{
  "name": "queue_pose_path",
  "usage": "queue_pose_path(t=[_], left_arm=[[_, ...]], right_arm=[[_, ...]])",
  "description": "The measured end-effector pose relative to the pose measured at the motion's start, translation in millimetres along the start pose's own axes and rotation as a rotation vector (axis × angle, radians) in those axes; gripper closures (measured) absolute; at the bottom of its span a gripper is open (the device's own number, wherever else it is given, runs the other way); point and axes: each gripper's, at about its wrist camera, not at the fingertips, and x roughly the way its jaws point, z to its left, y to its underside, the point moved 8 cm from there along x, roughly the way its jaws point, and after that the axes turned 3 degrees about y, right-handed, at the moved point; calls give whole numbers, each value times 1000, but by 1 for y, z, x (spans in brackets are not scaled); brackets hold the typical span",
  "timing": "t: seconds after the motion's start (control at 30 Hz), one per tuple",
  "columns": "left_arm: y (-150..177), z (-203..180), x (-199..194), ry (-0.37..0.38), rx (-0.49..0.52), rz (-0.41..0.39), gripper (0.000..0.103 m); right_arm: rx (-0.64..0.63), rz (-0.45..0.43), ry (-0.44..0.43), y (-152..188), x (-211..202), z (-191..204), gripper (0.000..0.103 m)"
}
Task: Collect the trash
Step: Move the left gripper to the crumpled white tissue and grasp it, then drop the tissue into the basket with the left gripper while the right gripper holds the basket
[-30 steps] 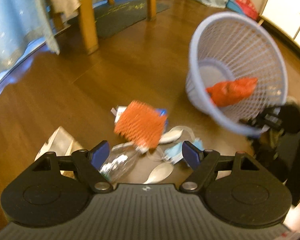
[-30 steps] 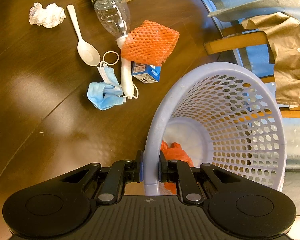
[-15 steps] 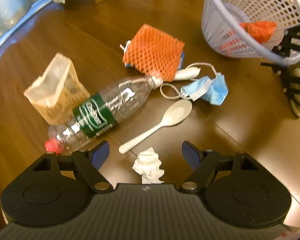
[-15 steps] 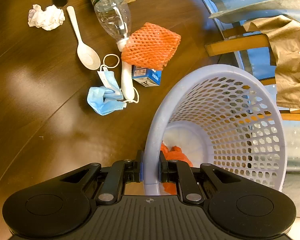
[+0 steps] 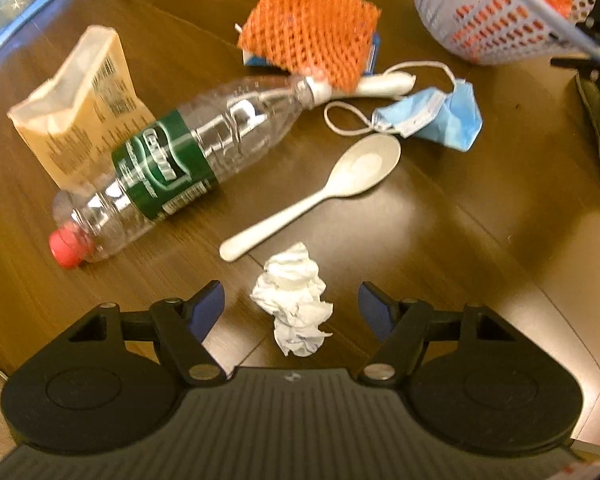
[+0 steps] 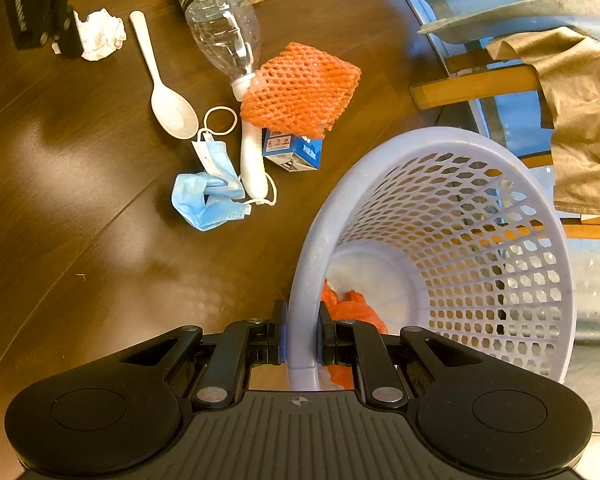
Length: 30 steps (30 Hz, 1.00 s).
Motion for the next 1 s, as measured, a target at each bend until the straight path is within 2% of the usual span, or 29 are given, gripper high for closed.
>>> queue_pose_path(t=[0.23, 0.5, 0.57, 0.8, 1.0], left_arm=[[9, 7, 16, -12, -25, 30, 43], [11, 7, 20, -8, -33, 47, 69], [12, 7, 22, -13, -30, 60, 81], [6, 8, 11, -18, -39, 56, 86], [-22, 0, -21, -7, -20, 3, 87]], right_arm=[[4, 1, -3, -2, 0, -1, 93], [-1, 2, -4, -2, 1, 1, 93], [-1, 2, -4, -2, 1, 1, 93], [4, 2, -3, -3, 1, -1, 93], [-2, 0, -1, -3, 1, 1, 93]])
